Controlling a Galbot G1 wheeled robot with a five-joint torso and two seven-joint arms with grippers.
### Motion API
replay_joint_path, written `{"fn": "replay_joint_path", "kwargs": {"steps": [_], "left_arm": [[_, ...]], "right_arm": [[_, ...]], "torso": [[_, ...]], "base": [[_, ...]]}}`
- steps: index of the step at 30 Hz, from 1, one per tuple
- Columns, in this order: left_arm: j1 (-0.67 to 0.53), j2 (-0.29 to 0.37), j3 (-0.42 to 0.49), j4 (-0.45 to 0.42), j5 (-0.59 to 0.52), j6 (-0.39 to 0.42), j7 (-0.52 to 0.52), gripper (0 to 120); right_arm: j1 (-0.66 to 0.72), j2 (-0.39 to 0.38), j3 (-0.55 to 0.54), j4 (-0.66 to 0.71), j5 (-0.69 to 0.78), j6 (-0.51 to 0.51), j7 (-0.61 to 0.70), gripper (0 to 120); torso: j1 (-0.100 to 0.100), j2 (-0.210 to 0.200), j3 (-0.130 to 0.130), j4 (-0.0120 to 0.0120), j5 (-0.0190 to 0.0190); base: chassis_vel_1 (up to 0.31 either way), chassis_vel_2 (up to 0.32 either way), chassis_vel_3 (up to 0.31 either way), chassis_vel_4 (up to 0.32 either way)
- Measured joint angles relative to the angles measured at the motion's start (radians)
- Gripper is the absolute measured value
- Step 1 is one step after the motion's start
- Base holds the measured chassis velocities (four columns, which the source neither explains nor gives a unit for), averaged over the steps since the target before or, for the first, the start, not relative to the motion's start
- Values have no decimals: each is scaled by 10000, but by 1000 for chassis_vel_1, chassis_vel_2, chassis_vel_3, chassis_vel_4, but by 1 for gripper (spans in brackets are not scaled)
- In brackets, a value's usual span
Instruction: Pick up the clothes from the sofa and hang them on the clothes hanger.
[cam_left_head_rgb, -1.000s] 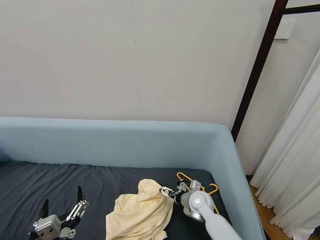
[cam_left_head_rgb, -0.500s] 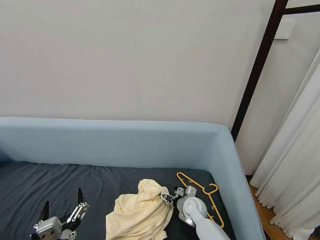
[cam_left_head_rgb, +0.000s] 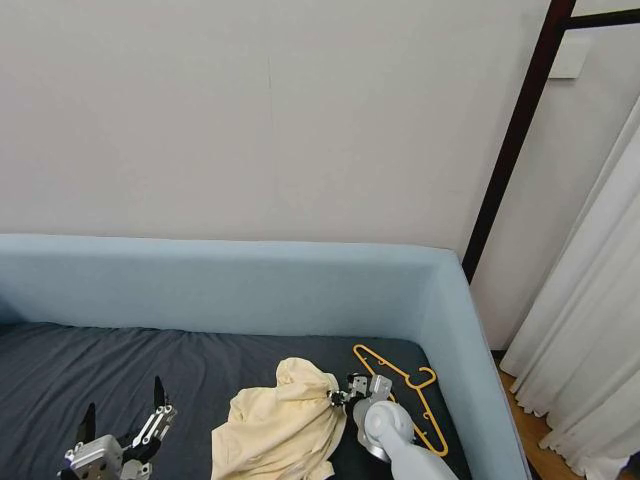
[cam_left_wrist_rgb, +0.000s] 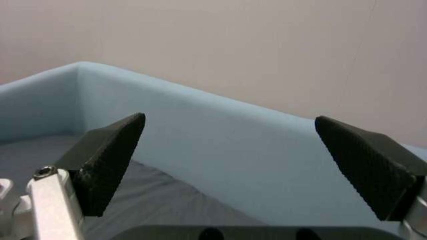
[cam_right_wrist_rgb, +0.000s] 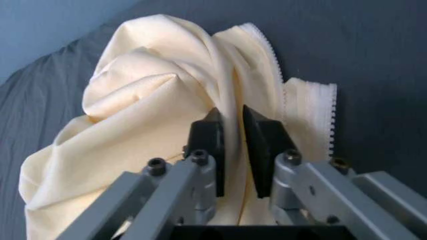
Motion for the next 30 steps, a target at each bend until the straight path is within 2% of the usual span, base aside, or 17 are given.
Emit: {"fn": "replay_joint_path", "kwargs": {"steps": [3, 7, 8, 10, 17, 20, 24, 26, 30], "left_arm": [[6, -143, 79, -11, 122, -42, -22, 100], [5, -292, 160, -17, 279, -102, -29, 100], [11, -328, 180, -54, 307, -127, -31, 100], [28, -367, 183, -114, 318, -141, -35, 100], [113, -407, 180, -281, 313, -225, -58, 100], [127, -402, 160, -360, 288, -232, -85, 100], [110, -363, 118, -491, 192, -236, -160, 100], [106, -361, 117, -524, 169, -236, -163, 100], [80, -317, 89, -659, 33, -208, -184, 100]], "right_arm": [[-184, -318, -178, 522, -20, 368, -77, 0], [-436, -823, -392, 1319, 23, 1226, -412, 0], [-524, -1109, -542, 1806, 24, 1773, -608, 0], [-587, -1462, -660, 2516, 121, 2179, -713, 0], [-130, -2301, -783, 4410, 688, 2960, -758, 0], [431, -2685, -789, 5135, 1054, 3129, -757, 0], [2262, -3541, -840, 5949, 2105, 3236, -640, 0], [2765, -3759, -881, 5955, 2371, 3236, -610, 0], [5153, -4463, -996, 5440, 3332, 3234, -548, 0]], "torso": [[1, 0, 0, 0, 0], [0, 1, 0, -1, 1], [0, 0, 0, 0, 2], [0, 1, 0, -2, 1], [-1, 1, 0, -1, 0], [0, 0, 1, 0, 2], [0, 1, 1, 0, 0], [-1, 1, 1, 1, 2], [0, 1, 1, 0, 0]], "base": [[0, 0, 0, 0], [0, 0, 0, 0], [0, 0, 0, 0], [0, 0, 0, 0], [0, 0, 0, 0], [0, 0, 0, 0], [0, 0, 0, 0], [0, 0, 0, 0], [0, 0, 0, 0]]}}
